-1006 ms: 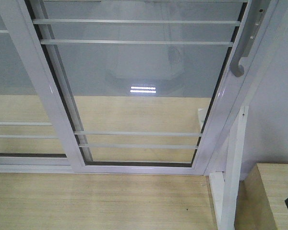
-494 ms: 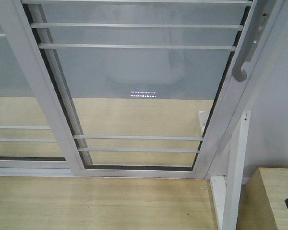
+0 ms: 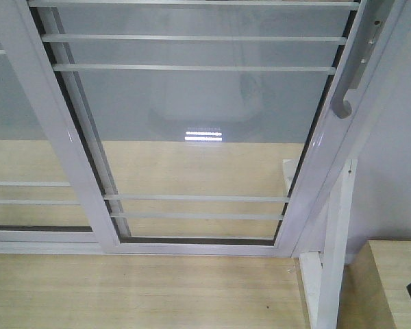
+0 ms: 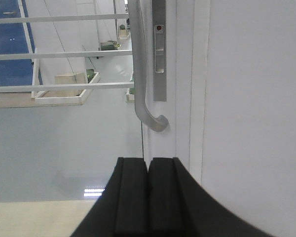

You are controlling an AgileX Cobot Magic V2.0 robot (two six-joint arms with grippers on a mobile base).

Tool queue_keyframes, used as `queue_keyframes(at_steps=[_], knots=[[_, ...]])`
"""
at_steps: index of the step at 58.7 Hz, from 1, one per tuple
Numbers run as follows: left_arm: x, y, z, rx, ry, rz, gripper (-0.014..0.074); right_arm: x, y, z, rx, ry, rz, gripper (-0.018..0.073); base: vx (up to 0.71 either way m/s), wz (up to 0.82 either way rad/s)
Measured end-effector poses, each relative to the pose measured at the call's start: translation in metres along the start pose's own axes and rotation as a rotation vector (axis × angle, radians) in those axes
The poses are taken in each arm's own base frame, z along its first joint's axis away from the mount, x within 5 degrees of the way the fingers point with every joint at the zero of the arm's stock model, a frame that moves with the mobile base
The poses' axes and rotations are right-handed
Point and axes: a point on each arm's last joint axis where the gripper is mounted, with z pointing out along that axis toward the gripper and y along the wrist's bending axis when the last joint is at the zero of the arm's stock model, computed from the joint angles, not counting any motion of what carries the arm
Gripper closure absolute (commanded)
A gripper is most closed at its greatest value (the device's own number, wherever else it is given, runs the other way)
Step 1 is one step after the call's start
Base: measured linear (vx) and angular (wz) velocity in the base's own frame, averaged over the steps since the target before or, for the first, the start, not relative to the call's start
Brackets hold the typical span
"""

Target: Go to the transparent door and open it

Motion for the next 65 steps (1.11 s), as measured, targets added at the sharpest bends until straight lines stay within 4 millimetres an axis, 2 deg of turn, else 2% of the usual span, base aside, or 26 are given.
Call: queue_keyframes(at_steps=[65], knots=[[-0.0001, 0.0, 0.0, 0.0, -0.001, 0.0, 0.0602, 0.0, 0.0, 0.0, 0.0, 0.0, 0.0, 0.0568, 0.0, 0.0]])
